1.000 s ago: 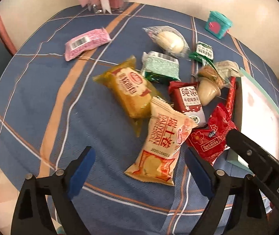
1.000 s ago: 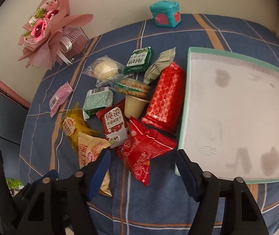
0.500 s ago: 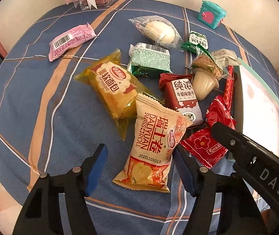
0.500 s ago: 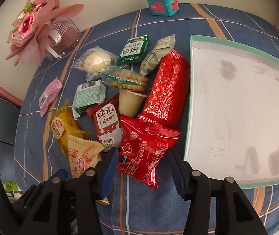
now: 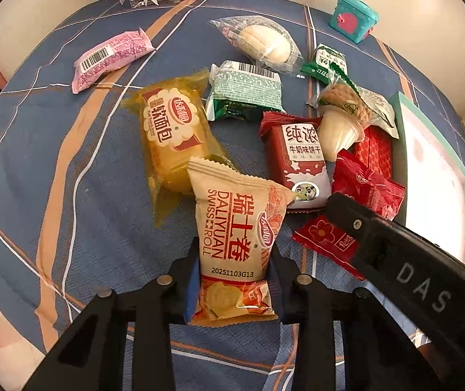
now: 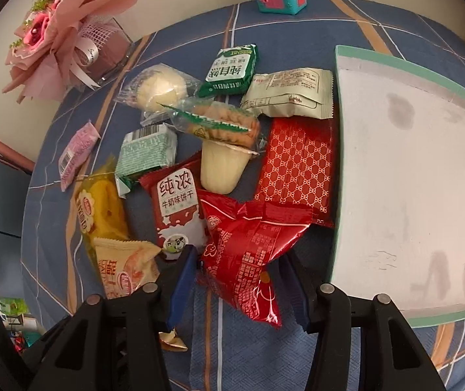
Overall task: Organize snacks
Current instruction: 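Lift both held snacks and carry them over the teal-rimmed white tray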
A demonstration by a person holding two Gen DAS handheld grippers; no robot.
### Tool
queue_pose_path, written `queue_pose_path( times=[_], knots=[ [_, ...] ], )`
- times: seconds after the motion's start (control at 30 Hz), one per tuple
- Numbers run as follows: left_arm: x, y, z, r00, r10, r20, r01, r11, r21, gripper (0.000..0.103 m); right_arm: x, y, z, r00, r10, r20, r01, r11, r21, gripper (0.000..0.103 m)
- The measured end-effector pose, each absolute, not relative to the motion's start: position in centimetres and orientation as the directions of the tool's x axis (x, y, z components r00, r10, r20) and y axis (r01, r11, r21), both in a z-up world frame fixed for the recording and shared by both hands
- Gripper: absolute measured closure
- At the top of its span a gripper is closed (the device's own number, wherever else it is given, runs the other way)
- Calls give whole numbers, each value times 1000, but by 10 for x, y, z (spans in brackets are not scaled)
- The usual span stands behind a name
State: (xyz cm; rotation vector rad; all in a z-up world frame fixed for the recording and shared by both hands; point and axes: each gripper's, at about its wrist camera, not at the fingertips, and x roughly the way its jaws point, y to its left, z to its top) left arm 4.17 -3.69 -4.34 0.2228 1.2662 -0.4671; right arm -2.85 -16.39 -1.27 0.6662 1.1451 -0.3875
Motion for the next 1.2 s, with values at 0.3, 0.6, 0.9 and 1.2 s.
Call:
queue_pose_path(
  times=[0.3,0.6,0.9,1.2],
  knots=[
    [35,-11,-19,242,-210,-947,411,907,-96,67,-36,-167,-1,396,57,-916,596,743,304,56],
    [31,-8,33,290,-180,-940,345,936,-72,67,-60,-184,40,470,53,-881,602,710,364,57],
    [8,-68,48,294,-273,-916,417,899,-134,67,-102,-246,53,457,-51,-888,715,614,333,57],
    [-18,-172,52,260,-372,-891,610,779,-147,67,-145,-316,43,393,-154,-906,828,489,276,56]
  ],
)
